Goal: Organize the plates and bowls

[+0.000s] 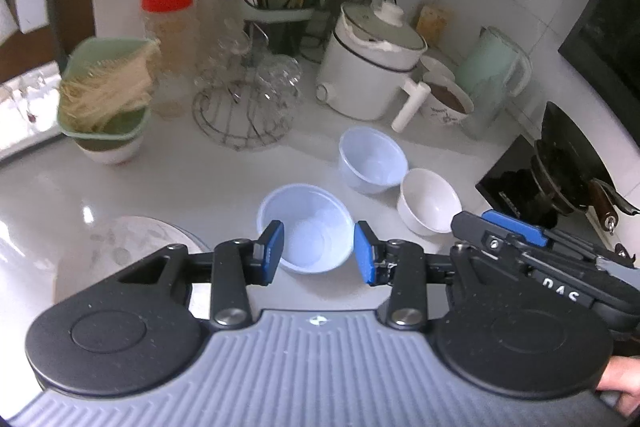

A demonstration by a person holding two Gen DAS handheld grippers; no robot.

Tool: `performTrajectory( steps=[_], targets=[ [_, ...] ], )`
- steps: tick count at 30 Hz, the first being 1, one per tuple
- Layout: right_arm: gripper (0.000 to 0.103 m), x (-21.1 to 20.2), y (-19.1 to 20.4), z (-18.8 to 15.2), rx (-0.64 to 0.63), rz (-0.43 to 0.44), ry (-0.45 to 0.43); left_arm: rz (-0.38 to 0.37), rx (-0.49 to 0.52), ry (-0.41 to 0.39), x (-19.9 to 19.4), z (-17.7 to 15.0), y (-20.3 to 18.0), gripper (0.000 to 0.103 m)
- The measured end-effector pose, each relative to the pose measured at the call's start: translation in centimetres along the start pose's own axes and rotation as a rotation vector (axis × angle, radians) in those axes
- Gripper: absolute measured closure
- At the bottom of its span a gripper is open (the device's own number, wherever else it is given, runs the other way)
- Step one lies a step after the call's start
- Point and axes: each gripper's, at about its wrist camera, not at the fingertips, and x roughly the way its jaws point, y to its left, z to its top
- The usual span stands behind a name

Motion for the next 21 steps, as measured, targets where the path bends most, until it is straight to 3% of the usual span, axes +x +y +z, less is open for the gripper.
performTrajectory(
  steps=[5, 10, 21],
  targets=[
    [0.056, 0.7, -2.6, 0.7, -0.006, -0.032, 0.021, -0.023, 0.056, 0.009, 2.1, 1.7, -2.2, 0.059],
    [0.056, 1.3, -4.0, 1.2, -0.006, -0.047, 0.026, -0.054, 0.05, 0.027, 4.9, 3.4, -3.5, 0.059],
    [0.056, 4.2, -7.6, 1.9, 0.066, -0.077, 0.066, -0.044, 0.12, 0.098, 11.4, 6.4, -5.7, 0.053]
  ],
)
